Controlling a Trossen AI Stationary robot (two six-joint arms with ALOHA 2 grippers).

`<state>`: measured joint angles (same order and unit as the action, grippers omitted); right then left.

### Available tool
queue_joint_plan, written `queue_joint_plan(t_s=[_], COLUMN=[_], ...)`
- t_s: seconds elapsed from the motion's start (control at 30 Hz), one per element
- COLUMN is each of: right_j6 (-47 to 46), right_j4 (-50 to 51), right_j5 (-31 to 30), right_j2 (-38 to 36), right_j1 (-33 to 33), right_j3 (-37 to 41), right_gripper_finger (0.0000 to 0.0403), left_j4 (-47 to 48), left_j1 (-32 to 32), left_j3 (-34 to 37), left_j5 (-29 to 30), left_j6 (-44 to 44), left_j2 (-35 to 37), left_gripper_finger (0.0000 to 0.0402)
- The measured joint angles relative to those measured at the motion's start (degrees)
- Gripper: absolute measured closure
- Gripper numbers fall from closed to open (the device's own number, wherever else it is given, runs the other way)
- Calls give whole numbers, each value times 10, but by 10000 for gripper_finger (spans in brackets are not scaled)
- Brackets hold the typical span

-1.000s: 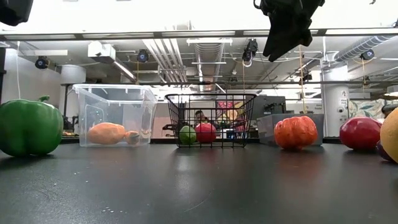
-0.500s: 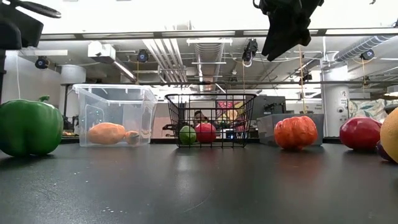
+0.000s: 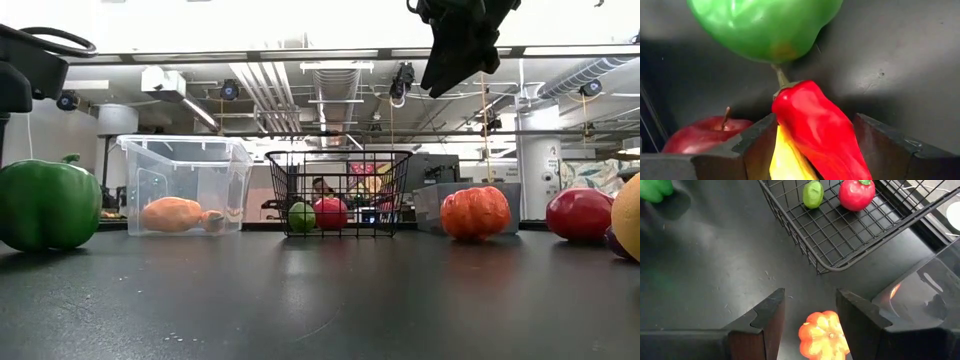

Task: Sort produce into baskets
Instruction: Put the red chili pepper into the transparent basket

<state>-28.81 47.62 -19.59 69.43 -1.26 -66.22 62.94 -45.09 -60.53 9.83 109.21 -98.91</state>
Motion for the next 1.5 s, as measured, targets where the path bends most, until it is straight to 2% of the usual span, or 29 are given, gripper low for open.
queue_joint_plan(t_s=[0.63, 0.8, 1.03, 1.13, 1.3, 1.5], right_j6=[3, 3, 3, 3, 3, 3], right_j4=[0, 0, 0, 0, 0, 0], right_j5=[0, 0, 0, 0, 0, 0], right_j2=[0, 0, 0, 0, 0, 0], right_j1=[0, 0, 0, 0, 0, 0], right_j3=[0, 0, 0, 0, 0, 0], right_gripper_finger=[234, 234, 234, 234, 234, 234], left_j4=[-43, -67, -69, -68, -55, 36], left_j1=[3, 3, 3, 3, 3, 2], left_j3=[26, 38, 35, 35, 9, -69], left_j5=[2, 8, 15, 15, 12, 12], left_j6=[-7, -11, -26, -27, -55, -96], left_j2=[0, 0, 0, 0, 0, 2], left_gripper_finger=[159, 188, 260, 272, 267, 268])
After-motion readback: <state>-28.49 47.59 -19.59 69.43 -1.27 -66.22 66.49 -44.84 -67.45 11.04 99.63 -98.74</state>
